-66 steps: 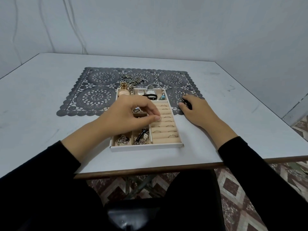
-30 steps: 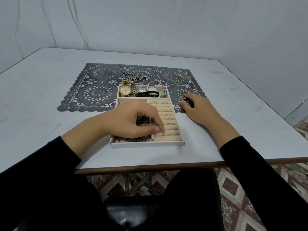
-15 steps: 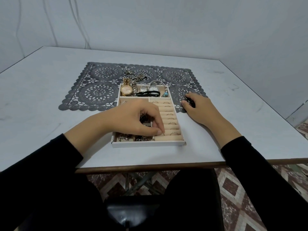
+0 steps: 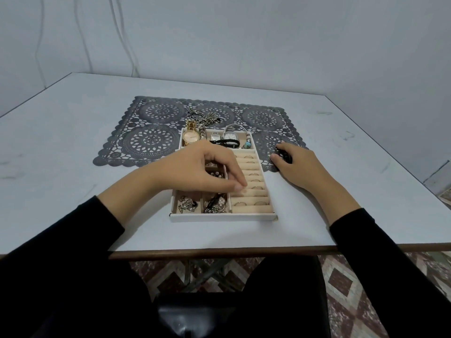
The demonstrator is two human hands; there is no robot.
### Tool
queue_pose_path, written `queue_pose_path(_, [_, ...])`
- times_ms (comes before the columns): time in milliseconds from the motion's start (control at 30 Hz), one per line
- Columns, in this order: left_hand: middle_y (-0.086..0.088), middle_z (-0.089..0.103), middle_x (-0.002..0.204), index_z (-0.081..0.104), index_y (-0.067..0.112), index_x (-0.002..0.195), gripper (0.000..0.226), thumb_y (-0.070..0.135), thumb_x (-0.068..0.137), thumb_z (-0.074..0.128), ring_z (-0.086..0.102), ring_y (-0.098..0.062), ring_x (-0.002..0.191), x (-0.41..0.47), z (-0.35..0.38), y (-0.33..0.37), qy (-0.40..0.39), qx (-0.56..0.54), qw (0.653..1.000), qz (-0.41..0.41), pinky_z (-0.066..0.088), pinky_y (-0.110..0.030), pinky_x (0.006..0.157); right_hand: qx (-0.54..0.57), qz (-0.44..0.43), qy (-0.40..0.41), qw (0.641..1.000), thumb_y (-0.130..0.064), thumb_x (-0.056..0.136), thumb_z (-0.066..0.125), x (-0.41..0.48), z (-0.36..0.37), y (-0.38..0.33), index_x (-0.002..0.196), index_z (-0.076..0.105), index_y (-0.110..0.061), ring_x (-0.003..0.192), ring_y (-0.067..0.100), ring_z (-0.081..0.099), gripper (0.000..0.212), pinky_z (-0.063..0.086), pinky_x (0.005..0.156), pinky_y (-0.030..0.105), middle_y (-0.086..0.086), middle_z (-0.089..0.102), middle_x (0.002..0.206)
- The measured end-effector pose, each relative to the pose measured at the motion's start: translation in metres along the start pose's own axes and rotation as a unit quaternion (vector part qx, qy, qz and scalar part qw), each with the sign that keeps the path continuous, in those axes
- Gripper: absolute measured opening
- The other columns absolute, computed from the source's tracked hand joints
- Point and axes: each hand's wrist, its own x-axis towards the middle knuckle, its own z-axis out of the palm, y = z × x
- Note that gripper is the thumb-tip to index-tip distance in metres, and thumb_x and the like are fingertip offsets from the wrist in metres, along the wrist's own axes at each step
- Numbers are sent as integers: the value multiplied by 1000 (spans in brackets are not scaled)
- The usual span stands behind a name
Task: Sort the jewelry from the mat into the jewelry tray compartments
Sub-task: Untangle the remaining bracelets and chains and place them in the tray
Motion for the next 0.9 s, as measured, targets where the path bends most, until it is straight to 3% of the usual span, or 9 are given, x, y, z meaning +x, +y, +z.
queue_pose_path(167, [5,72,83,75,20,97,10,21,88,71,65,-9,69,2,-27,-14,151,-30,988,-28,52,-18,65,32,-2,27,999,-33,95,52,12,-6,-1,122,60,-15,109,19,55,33,37,89,25,2,63,116])
queue_pose_path(267, [4,73,90,73,28,98,12,22,92,64,68,-15,83,8,-46,-36,262,-10,962,-73,58,-33,82,44,-6,46,998,-29,95,53,32,-12,-1,122,60,-14,114,18,55,32,35,91,21,3,64,121])
queue_pose_path(333, [4,72,98,71,27,102,14,23,95,61,66,-18,93,14,-58,-53,296,17,949,-103,56,-34,87,46,-10,55,997,-27,95,53,50,-14,0,121,61,-13,112,18,56,31,36,92,22,3,64,120])
queue_pose_path(433, [4,70,104,69,25,109,17,25,96,57,65,-17,95,24,-77,-80,307,69,939,-136,56,-26,80,66,-13,55,996,-25,93,56,77,-12,-2,121,62,-12,105,16,59,31,39,92,22,4,65,117])
queue_pose_path(633, [6,64,122,64,27,120,25,27,98,54,55,-9,111,48,-106,-129,227,207,938,-160,44,-41,102,112,-45,7,993,-23,90,63,124,5,-13,116,65,-17,94,7,59,27,41,85,18,-4,66,108])
queue_pose_path(800, [6,64,124,62,26,126,29,28,98,54,56,-11,111,64,-111,-153,184,243,940,-154,43,-31,96,134,-82,-36,987,-28,86,69,154,21,-24,108,70,-24,91,2,62,23,47,82,16,-10,69,101])
queue_pose_path(900, [6,63,128,61,26,128,31,30,98,53,56,-14,116,72,-116,-161,167,255,940,-153,43,-32,99,153,-101,-69,981,-29,83,72,164,28,-33,108,71,-26,90,-2,61,24,46,78,13,-13,68,100])
